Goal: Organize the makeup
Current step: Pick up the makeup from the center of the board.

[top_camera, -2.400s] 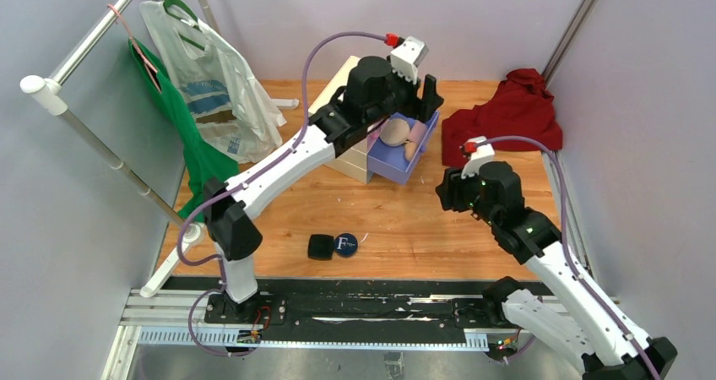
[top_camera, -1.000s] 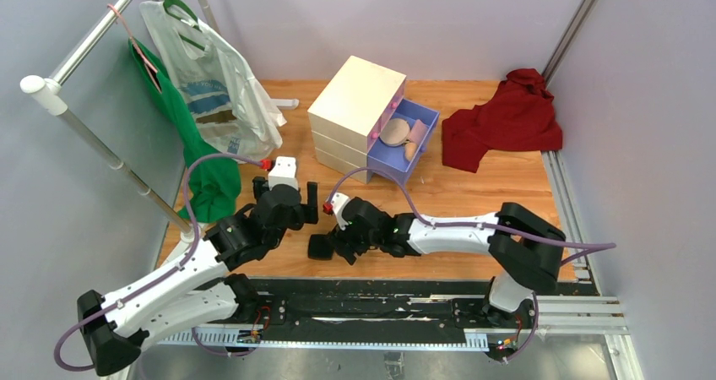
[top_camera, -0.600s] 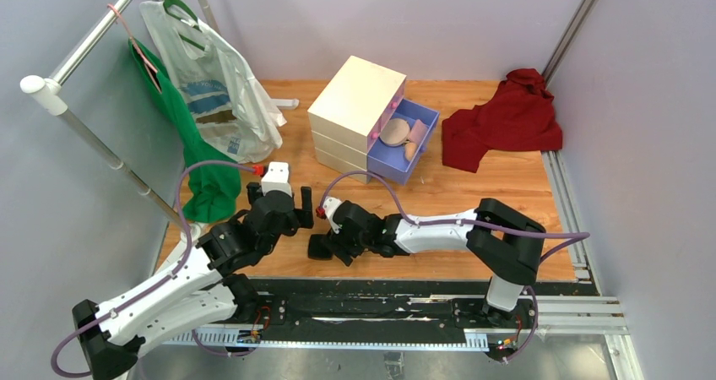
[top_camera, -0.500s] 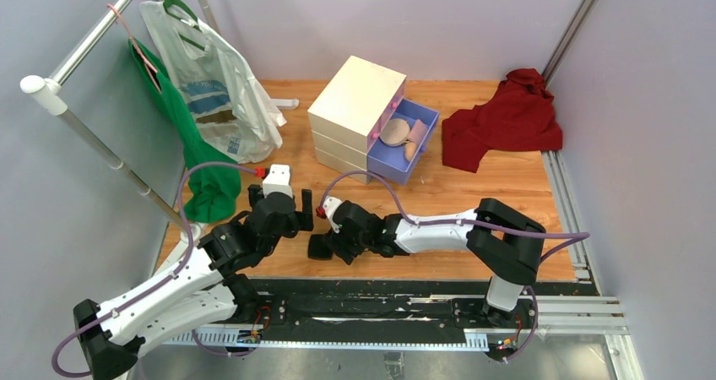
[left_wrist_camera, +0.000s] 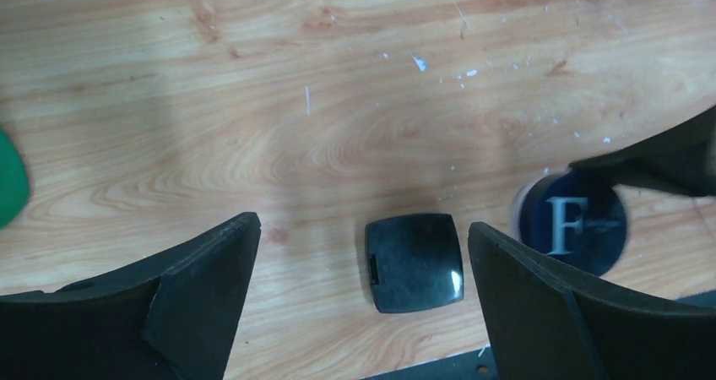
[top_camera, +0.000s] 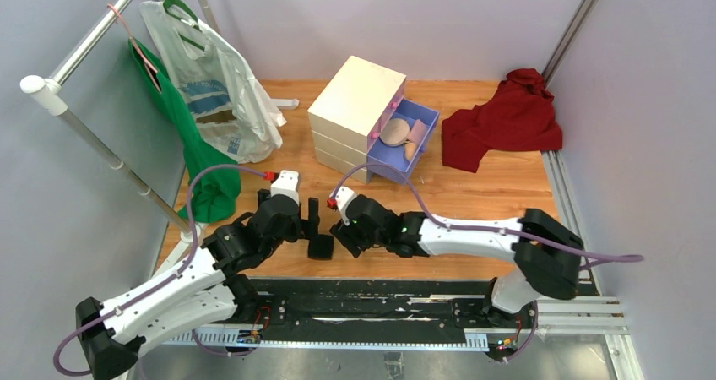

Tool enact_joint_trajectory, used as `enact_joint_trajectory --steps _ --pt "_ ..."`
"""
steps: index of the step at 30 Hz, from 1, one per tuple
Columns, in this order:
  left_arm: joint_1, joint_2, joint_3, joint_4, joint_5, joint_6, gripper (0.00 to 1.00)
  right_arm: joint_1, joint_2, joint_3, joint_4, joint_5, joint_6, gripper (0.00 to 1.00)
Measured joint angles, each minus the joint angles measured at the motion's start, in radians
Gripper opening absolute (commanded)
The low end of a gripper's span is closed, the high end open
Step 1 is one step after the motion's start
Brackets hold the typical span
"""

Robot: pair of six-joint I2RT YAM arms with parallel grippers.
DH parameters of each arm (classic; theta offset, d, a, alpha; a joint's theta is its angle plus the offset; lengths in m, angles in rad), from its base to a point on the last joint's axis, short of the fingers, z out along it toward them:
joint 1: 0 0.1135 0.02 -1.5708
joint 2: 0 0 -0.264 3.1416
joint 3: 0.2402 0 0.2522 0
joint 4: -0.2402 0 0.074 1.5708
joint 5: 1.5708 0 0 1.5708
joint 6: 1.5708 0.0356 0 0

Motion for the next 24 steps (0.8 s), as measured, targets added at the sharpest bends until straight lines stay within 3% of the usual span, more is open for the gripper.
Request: enact_joint_trajectory --steps 10,18,24 --pt "-0.037 0.046 -0.062 0.005 0.059 -0.041 0.98 0.0 -0.349 -0.005 -0.134 0.202 -0.016 0.01" --pt "-0.111 0.088 -0.146 0.063 0.035 -0.148 0.98 -0.003 -0.499 -0.006 -0.175 0.359 -0.059 0.01" --pt "-0.18 0.196 -0.164 0.12 -0.008 -0.226 0.98 -0.021 -0.51 -0.006 -0.186 0.395 -0.072 0.01"
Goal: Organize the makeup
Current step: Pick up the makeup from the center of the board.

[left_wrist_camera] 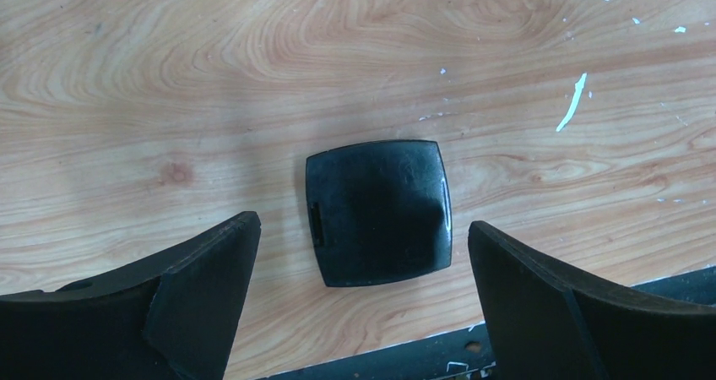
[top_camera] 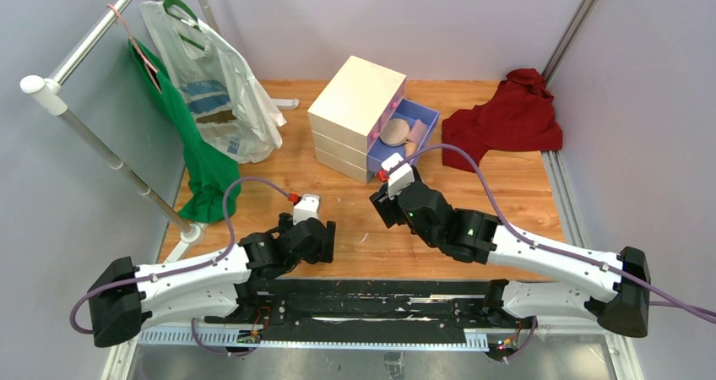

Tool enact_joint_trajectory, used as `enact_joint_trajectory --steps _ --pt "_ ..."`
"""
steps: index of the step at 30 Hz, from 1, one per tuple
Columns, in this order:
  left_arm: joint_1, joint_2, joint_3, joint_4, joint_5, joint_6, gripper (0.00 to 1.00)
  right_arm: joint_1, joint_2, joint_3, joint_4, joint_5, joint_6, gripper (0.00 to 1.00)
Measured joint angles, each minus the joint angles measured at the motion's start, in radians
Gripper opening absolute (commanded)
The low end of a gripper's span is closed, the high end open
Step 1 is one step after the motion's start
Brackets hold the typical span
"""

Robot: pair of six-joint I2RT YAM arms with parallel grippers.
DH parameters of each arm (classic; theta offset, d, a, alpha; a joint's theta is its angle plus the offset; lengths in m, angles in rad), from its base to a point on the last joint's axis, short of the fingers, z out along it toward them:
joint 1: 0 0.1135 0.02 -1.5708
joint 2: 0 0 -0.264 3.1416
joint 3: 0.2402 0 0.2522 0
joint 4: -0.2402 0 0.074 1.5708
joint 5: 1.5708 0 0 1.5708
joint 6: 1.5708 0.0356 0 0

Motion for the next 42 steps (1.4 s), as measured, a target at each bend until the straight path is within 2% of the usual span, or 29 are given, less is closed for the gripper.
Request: enact_joint_trajectory --steps 9,22,26,28,30,33,36,38,42 --pt "-0.024 0.121 0.0 0.062 -0.033 -0.063 0.98 -0.017 -0.021 -0.018 0.0 0.005 0.0 0.01" --pt "-0.032 0.252 -0.002 0.143 -0.039 -0.08 1.0 -0.081 -0.071 -0.04 0.0 0.003 0.0 0.01" --pt "-0.033 0.278 -0.002 0.163 -0.054 -0.079 0.88 -0.101 -0.09 -0.044 0.0 0.002 0.0 0.01" --pt "-0.034 0.285 -0.002 0.173 -0.062 -0.078 0.77 -0.112 -0.097 -0.044 0.0 0.002 0.0 0.01" --pt "-0.034 0.29 -0.002 0.182 -0.065 -0.074 0.6 -0.131 -0.101 -0.044 0.001 -0.001 0.0 0.01" --pt "-0.034 0.289 -0.002 0.196 -0.058 -0.067 0.29 -0.179 -0.098 -0.044 0.002 -0.014 0.0 0.0" --pt "-0.035 0.282 -0.001 0.19 -0.047 -0.055 0.07 -0.256 -0.07 -0.034 0.01 -0.046 0.0 0.01" --pt "-0.035 0.267 0.009 0.174 -0.043 -0.045 0.01 -0.317 -0.037 -0.019 0.016 -0.074 0.0 0.01" --pt "-0.035 0.213 0.082 0.116 -0.044 -0.005 0.0 -0.422 0.048 0.051 0.032 -0.142 0.0 0.01"
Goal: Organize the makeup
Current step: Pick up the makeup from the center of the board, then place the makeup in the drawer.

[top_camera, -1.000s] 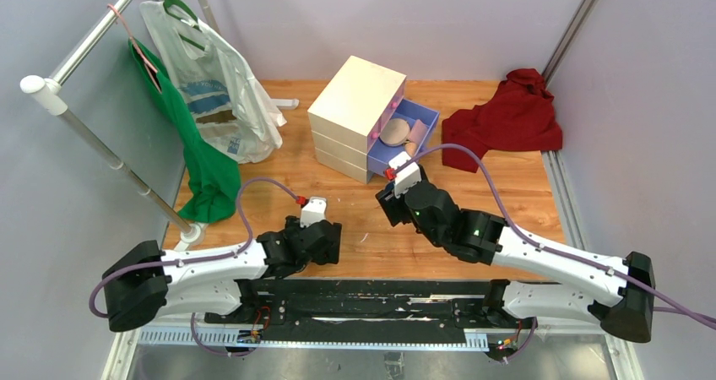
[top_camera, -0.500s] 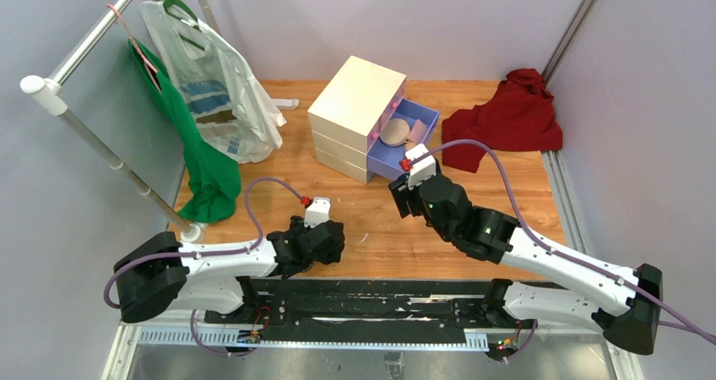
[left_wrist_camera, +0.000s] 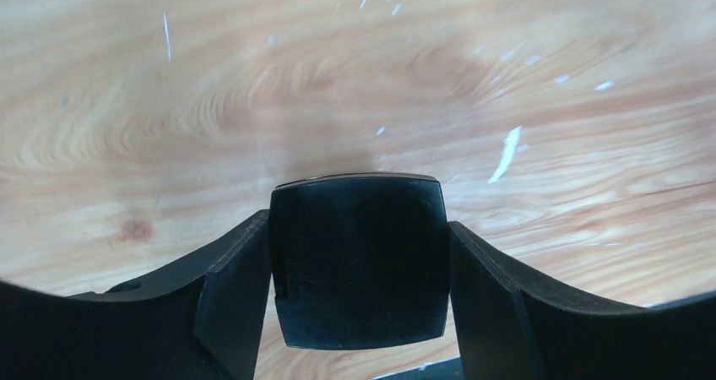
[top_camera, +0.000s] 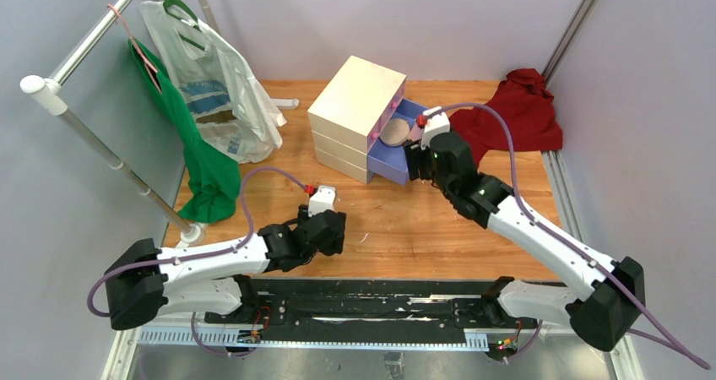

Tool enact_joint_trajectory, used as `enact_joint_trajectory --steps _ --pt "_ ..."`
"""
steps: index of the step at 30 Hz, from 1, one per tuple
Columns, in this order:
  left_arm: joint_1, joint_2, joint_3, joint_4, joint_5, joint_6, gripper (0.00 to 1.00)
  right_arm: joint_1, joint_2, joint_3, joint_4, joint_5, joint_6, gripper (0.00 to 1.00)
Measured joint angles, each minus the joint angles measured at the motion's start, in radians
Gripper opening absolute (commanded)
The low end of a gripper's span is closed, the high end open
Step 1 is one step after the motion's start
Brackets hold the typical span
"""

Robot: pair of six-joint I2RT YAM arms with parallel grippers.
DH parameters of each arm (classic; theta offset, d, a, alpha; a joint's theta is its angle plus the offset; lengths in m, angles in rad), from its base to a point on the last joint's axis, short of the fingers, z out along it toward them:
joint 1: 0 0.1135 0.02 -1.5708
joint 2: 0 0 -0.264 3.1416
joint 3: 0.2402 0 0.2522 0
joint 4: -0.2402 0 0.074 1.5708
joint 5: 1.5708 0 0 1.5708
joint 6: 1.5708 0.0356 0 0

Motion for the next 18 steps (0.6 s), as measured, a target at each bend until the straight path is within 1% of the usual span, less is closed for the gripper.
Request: enact_joint_trajectory --steps 5,10,14,18 --pt "0.0 -0.057 0.149 -0.05 -0.021 0.057 0.0 -0.09 0.124 0.123 0.041 -0.078 -0.005 0.01" --pt "0.0 -0.072 0.255 -0.086 -0.041 0.112 0.0 -0.14 0.275 0.254 0.075 -0.15 -0.02 0.0" --pt "0.0 -0.071 0.315 -0.103 -0.052 0.158 0.0 -0.179 0.375 0.314 0.096 -0.198 -0.026 0.01" --pt "0.0 -0.067 0.376 -0.111 -0.068 0.2 0.0 -0.22 0.442 0.327 0.112 -0.235 -0.026 0.01"
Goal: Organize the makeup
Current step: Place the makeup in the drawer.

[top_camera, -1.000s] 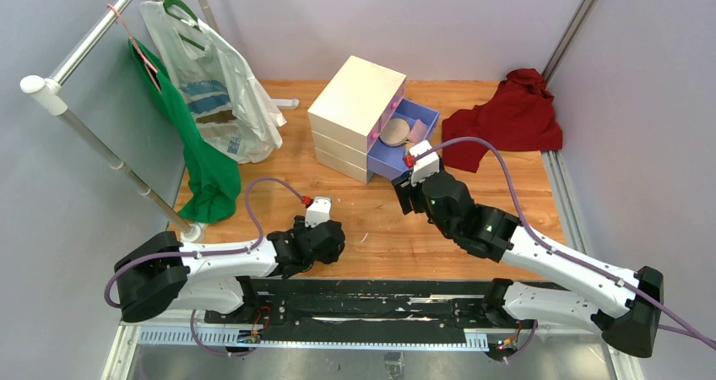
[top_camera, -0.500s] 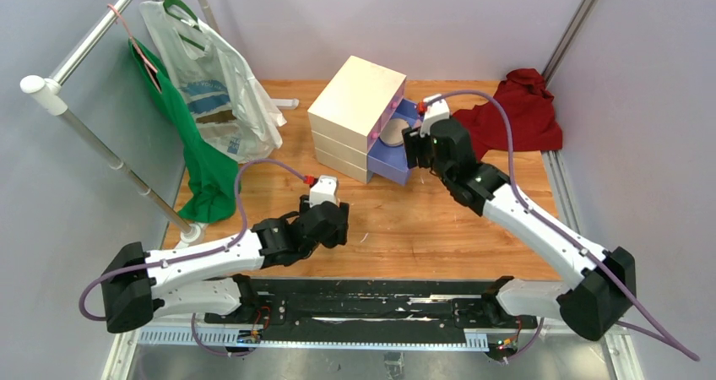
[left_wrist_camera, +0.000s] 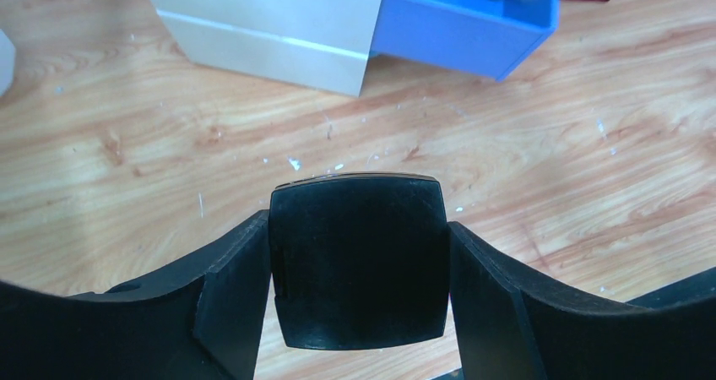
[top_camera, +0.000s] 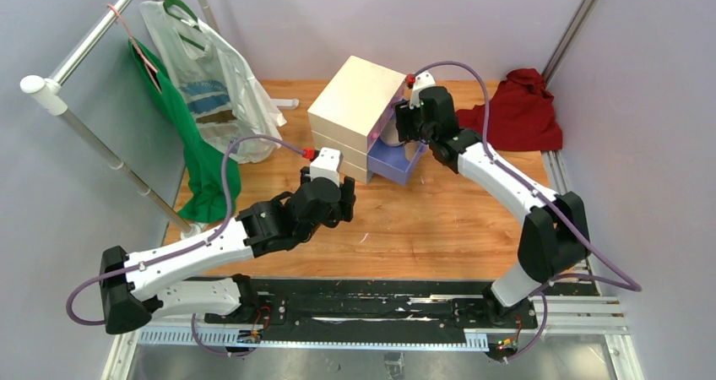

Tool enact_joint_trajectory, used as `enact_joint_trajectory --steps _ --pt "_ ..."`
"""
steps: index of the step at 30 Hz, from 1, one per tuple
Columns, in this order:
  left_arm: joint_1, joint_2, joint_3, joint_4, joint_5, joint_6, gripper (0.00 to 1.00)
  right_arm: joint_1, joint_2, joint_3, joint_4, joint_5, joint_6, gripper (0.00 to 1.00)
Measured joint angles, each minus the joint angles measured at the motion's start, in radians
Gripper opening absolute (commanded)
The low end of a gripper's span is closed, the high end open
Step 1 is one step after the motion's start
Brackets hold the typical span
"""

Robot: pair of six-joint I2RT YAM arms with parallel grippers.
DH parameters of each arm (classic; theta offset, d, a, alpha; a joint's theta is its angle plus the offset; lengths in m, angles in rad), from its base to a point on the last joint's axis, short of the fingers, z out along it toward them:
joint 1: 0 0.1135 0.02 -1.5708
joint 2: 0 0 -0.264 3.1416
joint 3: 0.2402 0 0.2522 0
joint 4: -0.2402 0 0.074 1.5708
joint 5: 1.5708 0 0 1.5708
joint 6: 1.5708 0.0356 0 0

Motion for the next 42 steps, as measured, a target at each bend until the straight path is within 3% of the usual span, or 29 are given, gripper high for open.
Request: enact_joint_trajectory --steps 8,11,14,17,24,35,42 --pt "0.0 0.043 0.135 0.004 -0.023 0.082 0.0 -0.055 0.124 0.043 0.011 -0.059 -0.002 0.01" --pt "0.0 0.073 0.174 0.008 -0.024 0.108 0.0 -0.071 0.162 0.063 0.017 -0.072 -0.004 0.06" --pt "0.0 0.11 0.207 0.01 -0.024 0.129 0.0 -0.08 0.188 0.077 0.017 -0.08 -0.005 0.21" --pt "0.0 0.148 0.236 0.014 -0.023 0.148 0.0 -0.084 0.198 0.081 0.018 -0.085 -0.005 0.53" --pt "0.0 0.221 0.287 0.023 -0.016 0.177 0.0 -0.091 0.204 0.091 0.02 -0.092 -0.008 0.74" --pt "0.0 0.27 0.34 0.024 0.005 0.197 0.0 -0.099 0.174 0.091 0.019 -0.095 -0.019 0.77" --pt "0.0 0.349 0.423 0.044 0.016 0.231 0.0 -0.099 -0.029 0.059 0.014 -0.057 -0.019 0.78"
